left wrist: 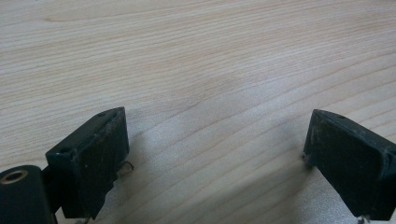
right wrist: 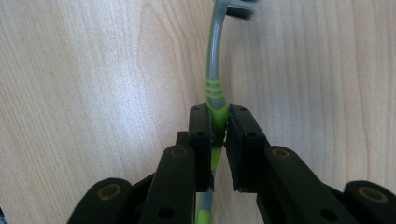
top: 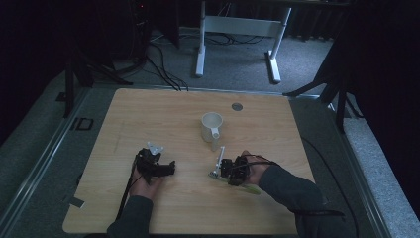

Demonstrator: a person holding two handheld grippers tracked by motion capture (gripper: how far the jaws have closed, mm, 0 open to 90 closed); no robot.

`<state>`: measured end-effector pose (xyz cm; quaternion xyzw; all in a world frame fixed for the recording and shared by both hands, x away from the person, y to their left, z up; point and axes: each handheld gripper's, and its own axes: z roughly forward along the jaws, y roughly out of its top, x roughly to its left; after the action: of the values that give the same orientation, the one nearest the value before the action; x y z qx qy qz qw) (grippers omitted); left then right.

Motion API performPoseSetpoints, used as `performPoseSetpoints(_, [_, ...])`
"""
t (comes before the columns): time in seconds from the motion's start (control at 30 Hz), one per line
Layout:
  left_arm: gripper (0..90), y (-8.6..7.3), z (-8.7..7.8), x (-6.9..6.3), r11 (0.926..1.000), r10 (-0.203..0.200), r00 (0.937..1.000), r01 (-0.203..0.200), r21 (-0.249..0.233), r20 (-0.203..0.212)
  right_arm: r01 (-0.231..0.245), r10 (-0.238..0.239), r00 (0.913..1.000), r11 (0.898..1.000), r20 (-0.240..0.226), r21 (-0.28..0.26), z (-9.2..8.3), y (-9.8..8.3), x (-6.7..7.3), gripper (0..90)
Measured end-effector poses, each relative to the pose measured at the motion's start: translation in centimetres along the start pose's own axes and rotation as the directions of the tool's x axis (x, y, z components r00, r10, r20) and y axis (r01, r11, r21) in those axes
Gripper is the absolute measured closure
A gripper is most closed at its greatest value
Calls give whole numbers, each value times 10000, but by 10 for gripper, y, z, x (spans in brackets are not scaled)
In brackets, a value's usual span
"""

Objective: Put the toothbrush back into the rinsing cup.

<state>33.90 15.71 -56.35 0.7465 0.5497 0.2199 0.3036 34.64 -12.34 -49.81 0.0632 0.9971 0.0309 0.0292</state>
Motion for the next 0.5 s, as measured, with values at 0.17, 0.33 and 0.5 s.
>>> performPoseSetpoints(0.17, [70, 0, 0, 0, 10000, -4, 10000, 4, 3, 0, -155, 156, 9999, 9999, 60, -20, -3, -2, -2, 805])
performPoseSetpoints(0.33, [70, 0, 0, 0, 10000, -5, 10000, 5, -3, -3, -265, 265, 9996, 9996, 14, -63, -5, -3, -4, 805])
performPoseSetpoints(0.5, [70, 0, 0, 0, 10000, -4, 10000, 4, -8, 1, -399, 399, 9992, 9989, 38, -229, -9, -4, -7, 805])
